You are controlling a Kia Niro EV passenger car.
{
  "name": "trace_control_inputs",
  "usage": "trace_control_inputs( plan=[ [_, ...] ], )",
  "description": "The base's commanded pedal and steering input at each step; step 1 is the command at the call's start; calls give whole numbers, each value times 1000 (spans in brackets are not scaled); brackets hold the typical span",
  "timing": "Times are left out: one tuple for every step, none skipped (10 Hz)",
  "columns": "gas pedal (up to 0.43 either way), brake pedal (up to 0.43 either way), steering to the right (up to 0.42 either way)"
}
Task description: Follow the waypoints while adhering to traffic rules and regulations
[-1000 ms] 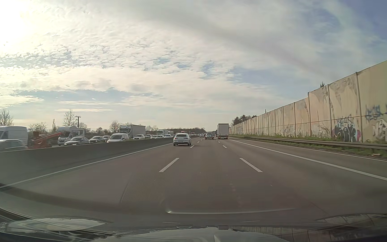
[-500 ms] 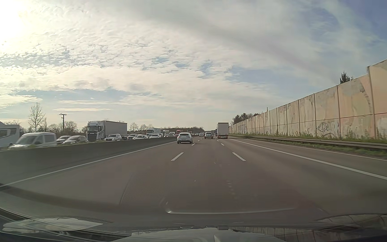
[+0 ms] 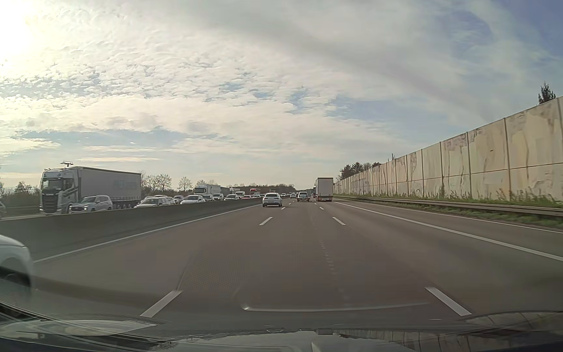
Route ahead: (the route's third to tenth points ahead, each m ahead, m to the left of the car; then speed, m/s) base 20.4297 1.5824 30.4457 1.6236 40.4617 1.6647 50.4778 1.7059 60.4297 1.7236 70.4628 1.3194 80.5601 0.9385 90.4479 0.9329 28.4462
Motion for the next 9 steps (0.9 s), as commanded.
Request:
trace_control_inputs(
  plan=[
    [260,0,-1],
    [260,0,-1],
    [260,0,-1],
    [260,0,0],
    [260,0,0],
    [260,0,0],
    [260,0,0],
    [260,0,0],
    [260,0,0]
  ],
)
